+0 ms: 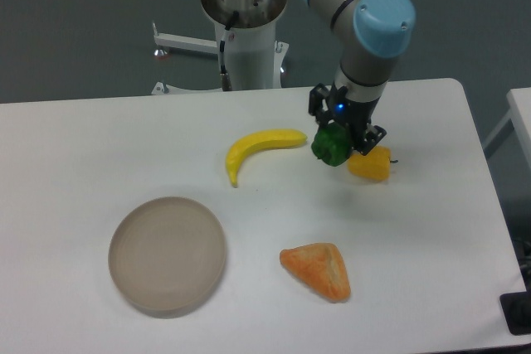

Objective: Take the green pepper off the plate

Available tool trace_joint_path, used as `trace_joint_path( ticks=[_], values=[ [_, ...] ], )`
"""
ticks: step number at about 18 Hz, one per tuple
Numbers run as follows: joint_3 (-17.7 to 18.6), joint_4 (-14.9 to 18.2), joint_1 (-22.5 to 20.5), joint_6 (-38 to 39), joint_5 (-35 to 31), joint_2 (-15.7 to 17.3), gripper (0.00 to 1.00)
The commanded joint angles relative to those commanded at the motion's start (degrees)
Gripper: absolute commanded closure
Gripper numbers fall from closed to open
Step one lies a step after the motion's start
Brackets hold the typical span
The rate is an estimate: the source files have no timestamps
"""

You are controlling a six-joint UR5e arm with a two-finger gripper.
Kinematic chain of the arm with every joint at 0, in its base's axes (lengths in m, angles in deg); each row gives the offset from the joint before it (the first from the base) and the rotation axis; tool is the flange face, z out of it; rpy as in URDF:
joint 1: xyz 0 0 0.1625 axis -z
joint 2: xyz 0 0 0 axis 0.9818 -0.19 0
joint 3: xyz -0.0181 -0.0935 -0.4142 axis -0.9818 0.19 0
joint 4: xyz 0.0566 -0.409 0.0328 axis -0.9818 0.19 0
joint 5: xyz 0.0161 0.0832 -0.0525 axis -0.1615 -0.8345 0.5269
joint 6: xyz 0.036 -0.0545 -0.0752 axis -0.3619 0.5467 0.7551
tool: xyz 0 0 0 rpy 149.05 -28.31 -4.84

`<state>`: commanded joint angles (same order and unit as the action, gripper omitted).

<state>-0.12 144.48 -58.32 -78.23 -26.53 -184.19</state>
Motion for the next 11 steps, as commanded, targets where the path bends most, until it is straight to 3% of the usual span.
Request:
trace_joint_path(
  ticks=[11],
  values=[
    [-0.7,-1.41,0.53,-3.2,-0.01,-2.2,1.0]
  ],
)
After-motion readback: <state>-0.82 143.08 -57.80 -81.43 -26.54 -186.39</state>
